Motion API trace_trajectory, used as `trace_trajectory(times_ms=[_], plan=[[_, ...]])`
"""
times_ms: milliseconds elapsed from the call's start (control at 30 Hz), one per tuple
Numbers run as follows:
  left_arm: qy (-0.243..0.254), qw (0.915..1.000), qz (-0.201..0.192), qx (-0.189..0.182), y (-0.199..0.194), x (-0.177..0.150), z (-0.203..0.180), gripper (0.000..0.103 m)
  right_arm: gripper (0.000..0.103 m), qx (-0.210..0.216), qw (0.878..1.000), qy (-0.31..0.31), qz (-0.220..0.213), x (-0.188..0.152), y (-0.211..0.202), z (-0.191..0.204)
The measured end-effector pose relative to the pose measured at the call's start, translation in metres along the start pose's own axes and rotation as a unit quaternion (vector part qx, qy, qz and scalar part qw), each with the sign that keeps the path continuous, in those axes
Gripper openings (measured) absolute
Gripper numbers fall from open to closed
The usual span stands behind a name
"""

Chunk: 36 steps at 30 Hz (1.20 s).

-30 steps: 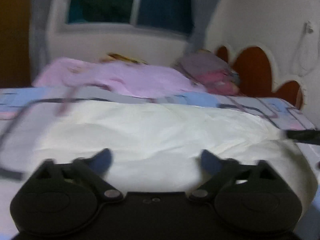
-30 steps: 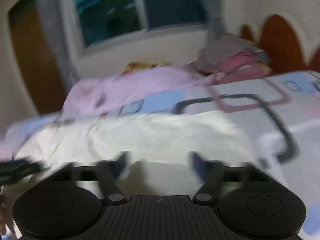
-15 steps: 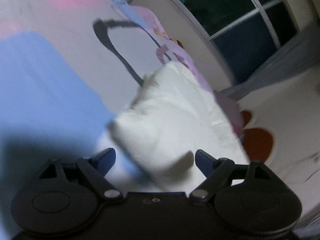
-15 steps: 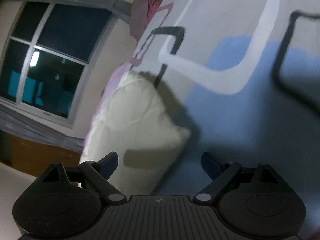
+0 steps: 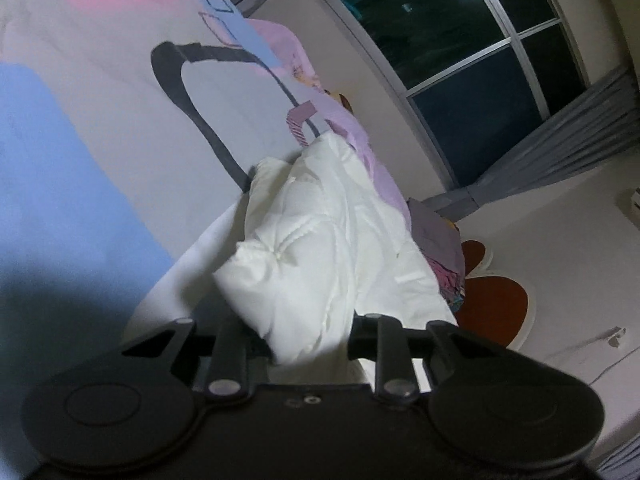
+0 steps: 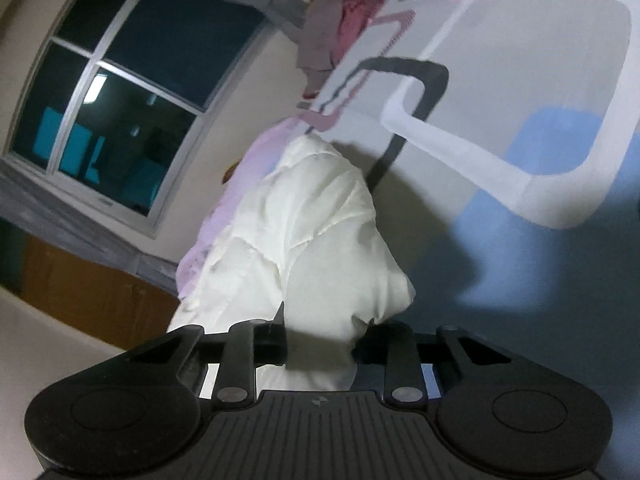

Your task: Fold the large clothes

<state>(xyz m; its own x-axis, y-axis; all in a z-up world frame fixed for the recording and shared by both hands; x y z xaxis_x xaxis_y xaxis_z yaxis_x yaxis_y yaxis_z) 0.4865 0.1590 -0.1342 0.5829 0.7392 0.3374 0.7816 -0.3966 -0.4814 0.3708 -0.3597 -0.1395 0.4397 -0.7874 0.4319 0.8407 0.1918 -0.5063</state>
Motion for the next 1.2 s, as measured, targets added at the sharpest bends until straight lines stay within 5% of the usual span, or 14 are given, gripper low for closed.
trace_trajectory(times_ms=[467, 733, 800, 833, 867, 1000, 1033, 1067, 1167, 1200], plan=[[0.004, 1.0000, 0.006, 0.004, -0.107, -0.050, 0.024, 0.025, 0.027, 0.005, 0.999, -0.033, 0.022, -0.062, -0.115, -0.019], [-0.005, 0.9999, 0.006, 0.012, -0.144, -0.077, 0.044, 0.025, 0.027, -0.002, 0.999, -0.037, 0.037, -0.078, -0.145, -0.035], [0.002, 0.9998, 0.014, 0.017, -0.143, -0.079, 0.047, 0.032, 0.038, -0.016, 0.998, -0.033, 0.052, -0.080, -0.141, -0.044], [-0.003, 0.9995, 0.018, 0.025, -0.141, -0.078, 0.052, 0.038, 0.058, -0.033, 0.998, -0.031, 0.054, -0.080, -0.139, -0.052], [-0.011, 0.9991, 0.021, 0.035, -0.138, -0.077, 0.058, 0.059, 0.079, -0.060, 0.997, -0.029, 0.045, -0.079, -0.140, -0.061], [-0.031, 0.9991, 0.009, 0.027, -0.143, -0.076, 0.067, 0.065, 0.079, -0.075, 0.997, -0.020, -0.003, -0.072, -0.169, -0.069], [-0.031, 0.9991, 0.008, 0.027, -0.146, -0.077, 0.066, 0.067, 0.074, -0.078, 0.996, -0.039, -0.026, -0.069, -0.181, -0.062], [-0.030, 0.9992, 0.005, 0.025, -0.150, -0.077, 0.065, 0.071, 0.054, -0.074, 0.994, -0.061, -0.043, -0.066, -0.190, -0.051], [-0.030, 0.9993, 0.002, 0.020, -0.151, -0.077, 0.065, 0.072, 0.015, -0.043, 0.991, -0.117, -0.042, -0.064, -0.189, -0.008], [-0.030, 0.9993, 0.002, 0.019, -0.147, -0.075, 0.066, 0.072, 0.013, -0.032, 0.989, -0.142, -0.033, -0.067, -0.182, 0.009]])
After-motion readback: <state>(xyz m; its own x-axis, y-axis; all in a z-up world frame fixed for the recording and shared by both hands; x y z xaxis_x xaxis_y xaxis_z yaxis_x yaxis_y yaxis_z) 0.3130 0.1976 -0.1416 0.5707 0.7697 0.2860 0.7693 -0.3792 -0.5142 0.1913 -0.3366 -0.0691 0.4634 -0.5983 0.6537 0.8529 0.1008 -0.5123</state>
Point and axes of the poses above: each gripper's, at about its wrist camera, not at the fingertips, and y roughly the way its jaws point, z to its left, x to its top, the point moved 7 cm from there along y, roughly the way its jaws point, and after that the axes turned 7 degrees about -y, right-handed, at the moved point
